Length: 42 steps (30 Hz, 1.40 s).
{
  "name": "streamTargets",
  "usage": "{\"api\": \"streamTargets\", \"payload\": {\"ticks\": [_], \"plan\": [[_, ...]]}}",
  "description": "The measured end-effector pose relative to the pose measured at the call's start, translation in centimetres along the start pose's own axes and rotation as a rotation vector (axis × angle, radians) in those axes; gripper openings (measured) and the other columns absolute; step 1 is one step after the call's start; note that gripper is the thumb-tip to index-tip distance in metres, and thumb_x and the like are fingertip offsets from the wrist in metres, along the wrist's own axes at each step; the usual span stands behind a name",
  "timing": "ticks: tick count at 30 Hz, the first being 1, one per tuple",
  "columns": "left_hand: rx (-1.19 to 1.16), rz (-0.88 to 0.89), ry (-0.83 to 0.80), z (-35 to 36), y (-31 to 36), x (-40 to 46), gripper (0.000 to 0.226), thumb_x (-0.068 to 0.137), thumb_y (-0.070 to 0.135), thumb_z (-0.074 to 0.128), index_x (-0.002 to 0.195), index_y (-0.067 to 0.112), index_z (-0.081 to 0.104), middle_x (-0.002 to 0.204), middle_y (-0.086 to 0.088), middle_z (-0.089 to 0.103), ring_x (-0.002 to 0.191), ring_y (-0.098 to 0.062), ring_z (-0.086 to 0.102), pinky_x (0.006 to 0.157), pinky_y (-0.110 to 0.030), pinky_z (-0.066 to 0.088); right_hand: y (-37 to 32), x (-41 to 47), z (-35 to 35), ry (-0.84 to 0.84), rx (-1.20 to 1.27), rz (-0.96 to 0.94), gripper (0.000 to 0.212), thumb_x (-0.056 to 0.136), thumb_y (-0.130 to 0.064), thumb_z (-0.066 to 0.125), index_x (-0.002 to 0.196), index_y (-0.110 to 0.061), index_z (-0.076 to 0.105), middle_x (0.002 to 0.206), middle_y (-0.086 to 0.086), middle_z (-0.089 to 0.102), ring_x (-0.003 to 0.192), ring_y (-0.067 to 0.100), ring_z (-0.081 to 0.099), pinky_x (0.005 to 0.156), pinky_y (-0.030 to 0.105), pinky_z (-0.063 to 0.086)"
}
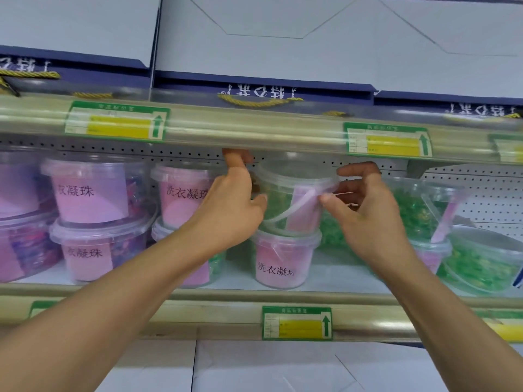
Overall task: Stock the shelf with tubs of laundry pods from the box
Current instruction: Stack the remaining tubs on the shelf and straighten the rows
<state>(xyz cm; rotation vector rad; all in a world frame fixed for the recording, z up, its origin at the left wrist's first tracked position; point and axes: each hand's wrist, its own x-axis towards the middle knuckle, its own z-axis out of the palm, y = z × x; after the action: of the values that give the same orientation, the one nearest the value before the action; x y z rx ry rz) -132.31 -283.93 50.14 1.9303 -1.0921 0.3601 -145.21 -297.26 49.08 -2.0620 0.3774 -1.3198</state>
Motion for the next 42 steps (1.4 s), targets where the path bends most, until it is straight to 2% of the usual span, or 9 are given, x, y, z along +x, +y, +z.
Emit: {"api": "streamTargets", "payload": {"ticks": [4, 8, 10, 13, 20, 28, 32, 36, 42], "plan": [[-0.026, -0.058, -0.03, 0.6, -0.6, 0.0, 0.028, 0.092, 0.015, 0.05, 0.113, 0.015, 0.032, 0.113, -0.007, 0.06, 0.101, -0.025, 0.059, 0.086, -0.035, 0.047, -0.5, -1.3, 1.1, 0.032, -0.134, -0.098, 0.038, 0.078, -0.025, 0.072, 0.102, -0.026, 0.043, 0.081, -0.007, 0.057, 0.073, 0.005, 0.055, 0.063, 0.019, 0.045], [-0.013, -0.039, -0.088, 0.8, -1.0, -2.3, 0.055, 0.093, 0.012, 0.048, 0.141, 0.014, 0.022, 0.133, -0.008, 0.05, 0.118, -0.023, 0.052, 0.102, -0.036, 0.042, 0.2, -1.1, 1.0, 0.053, -0.011, 0.005, 0.043, 0.081, -0.016, 0.068, 0.114, -0.03, 0.043, 0.095, -0.004, 0.056, 0.085, 0.006, 0.055, 0.07, 0.02, 0.043], [-0.065, -0.004, -0.099, 0.9, -1.0, -3.9, 0.056, 0.091, 0.008, 0.051, 0.137, 0.02, 0.022, 0.134, -0.003, 0.047, 0.119, -0.017, 0.05, 0.101, -0.034, 0.042, 0.7, -0.3, 0.8, -0.081, 0.117, 0.161, 0.061, 0.083, -0.007, 0.064, 0.131, -0.034, 0.036, 0.107, -0.002, 0.055, 0.098, 0.011, 0.055, 0.073, 0.023, 0.044], [-0.062, 0.046, -0.141, 1.0, -1.3, -4.3, 0.056, 0.089, 0.006, 0.052, 0.135, 0.021, 0.025, 0.137, 0.001, 0.042, 0.125, -0.012, 0.044, 0.105, -0.03, 0.038, 1.4, -0.2, 1.0, -0.287, 0.243, 0.214, 0.071, 0.086, -0.001, 0.06, 0.139, -0.035, 0.029, 0.101, -0.004, 0.063, 0.095, 0.007, 0.061, 0.072, 0.018, 0.047], [-0.023, 0.01, -0.232, 1.3, -2.0, -3.5, 0.071, 0.087, 0.004, 0.049, 0.146, 0.024, 0.015, 0.143, -0.004, 0.041, 0.123, -0.019, 0.049, 0.103, -0.037, 0.041, 1.6, -0.7, 2.1, -0.063, -0.073, 0.024, 0.057, 0.08, -0.019, 0.071, 0.123, -0.028, 0.035, 0.096, 0.001, 0.061, 0.087, 0.017, 0.062, 0.079, 0.038, 0.052], [-0.04, -0.044, -0.27, 1.0, -2.0, -2.7, 0.079, 0.084, 0.003, 0.052, 0.149, 0.022, 0.011, 0.143, -0.009, 0.042, 0.129, -0.025, 0.044, 0.104, -0.043, 0.039, 1.5, -0.3, 1.7, -0.056, -0.16, -0.031, 0.068, 0.085, -0.009, 0.062, 0.139, -0.033, 0.03, 0.1, 0.002, 0.056, 0.087, 0.013, 0.057, 0.077, 0.03, 0.048], [-0.039, -0.032, -0.235, 1.0, -1.4, -3.9, 0.075, 0.085, 0.004, 0.053, 0.147, 0.021, 0.014, 0.143, -0.006, 0.04, 0.124, -0.02, 0.047, 0.101, -0.039, 0.042, 1.3, 0.9, 1.3, -0.175, -0.033, 0.075, 0.047, 0.094, -0.016, 0.052, 0.134, -0.037, 0.04, 0.12, 0.007, 0.051, 0.094, 0.014, 0.057, 0.074, 0.03, 0.049], [-0.072, -0.038, -0.257, 0.9, -2.0, -7.0, 0.079, 0.087, 0.004, 0.052, 0.147, 0.027, 0.007, 0.149, 0.003, 0.031, 0.131, -0.011, 0.038, 0.106, -0.033, 0.038, 1.0, 1.3, 0.8, -0.202, 0.021, 0.09, 0.028, 0.096, -0.016, 0.05, 0.12, -0.029, 0.048, 0.095, -0.002, 0.063, 0.093, 0.033, 0.062, 0.074, 0.043, 0.052], [-0.145, -0.091, -0.31, 1.5, -3.2, -8.1, 0.082, 0.087, 0.004, 0.055, 0.146, 0.034, 0.007, 0.151, 0.008, 0.029, 0.133, 0.0, 0.034, 0.104, -0.033, 0.042, 1.0, 1.0, 1.2, -0.139, -0.046, 0.013, 0.022, 0.094, -0.02, 0.052, 0.115, -0.027, 0.047, 0.097, 0.002, 0.067, 0.085, 0.026, 0.063, 0.072, 0.036, 0.05]]}}
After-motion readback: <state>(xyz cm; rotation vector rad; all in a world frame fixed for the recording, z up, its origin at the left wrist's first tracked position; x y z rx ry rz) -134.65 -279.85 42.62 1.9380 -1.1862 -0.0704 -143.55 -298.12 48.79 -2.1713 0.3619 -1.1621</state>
